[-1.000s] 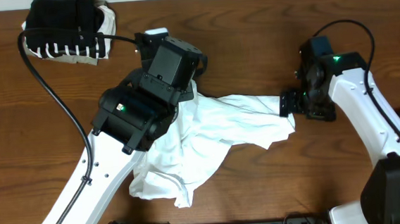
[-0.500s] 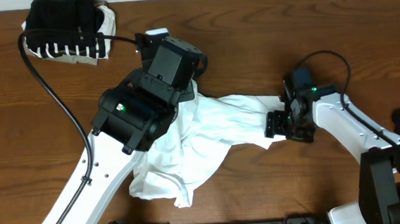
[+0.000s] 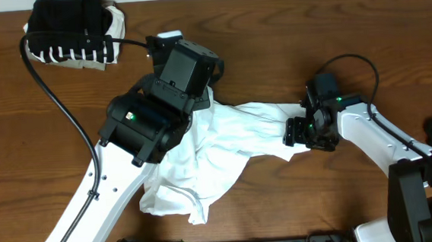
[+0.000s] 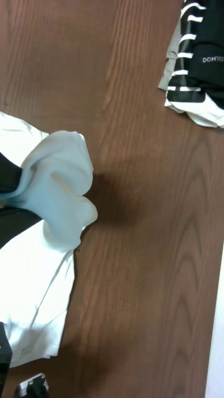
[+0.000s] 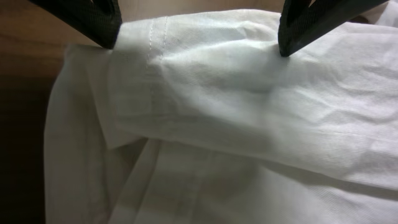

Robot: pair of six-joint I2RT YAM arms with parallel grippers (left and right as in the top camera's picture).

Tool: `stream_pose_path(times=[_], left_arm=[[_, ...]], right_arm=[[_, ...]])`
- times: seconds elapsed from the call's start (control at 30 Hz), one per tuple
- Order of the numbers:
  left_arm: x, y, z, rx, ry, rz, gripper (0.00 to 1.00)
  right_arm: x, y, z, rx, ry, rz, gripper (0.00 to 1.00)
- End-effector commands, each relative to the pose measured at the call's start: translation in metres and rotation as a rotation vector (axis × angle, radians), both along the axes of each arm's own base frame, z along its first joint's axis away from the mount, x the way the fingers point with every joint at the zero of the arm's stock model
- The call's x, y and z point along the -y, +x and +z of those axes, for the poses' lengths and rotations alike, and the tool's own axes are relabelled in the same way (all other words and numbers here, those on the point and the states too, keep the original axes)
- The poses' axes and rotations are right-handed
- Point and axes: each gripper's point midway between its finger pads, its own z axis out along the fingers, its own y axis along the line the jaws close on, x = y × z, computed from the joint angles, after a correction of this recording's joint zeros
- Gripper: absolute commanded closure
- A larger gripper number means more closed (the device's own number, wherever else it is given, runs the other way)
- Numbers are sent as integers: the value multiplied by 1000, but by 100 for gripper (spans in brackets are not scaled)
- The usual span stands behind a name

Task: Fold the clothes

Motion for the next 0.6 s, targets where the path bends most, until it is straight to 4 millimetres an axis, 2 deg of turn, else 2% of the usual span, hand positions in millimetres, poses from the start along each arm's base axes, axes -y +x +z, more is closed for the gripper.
stream_pose_path(times=[0.0, 0.2, 0.37, 0.57], left_arm=[[0, 1, 7, 13, -10, 6, 94], [0, 1, 7, 13, -10, 6, 94], [0, 1, 7, 13, -11, 6, 94], [0, 1, 7, 13, -10, 6, 94]], right_arm=[[-2, -4, -4, -9, 3, 3, 22], [-2, 2, -4, 15, 0, 2, 20], [-9, 3, -3, 18, 37, 6, 24], [-19, -1, 0, -4, 101, -4, 53]])
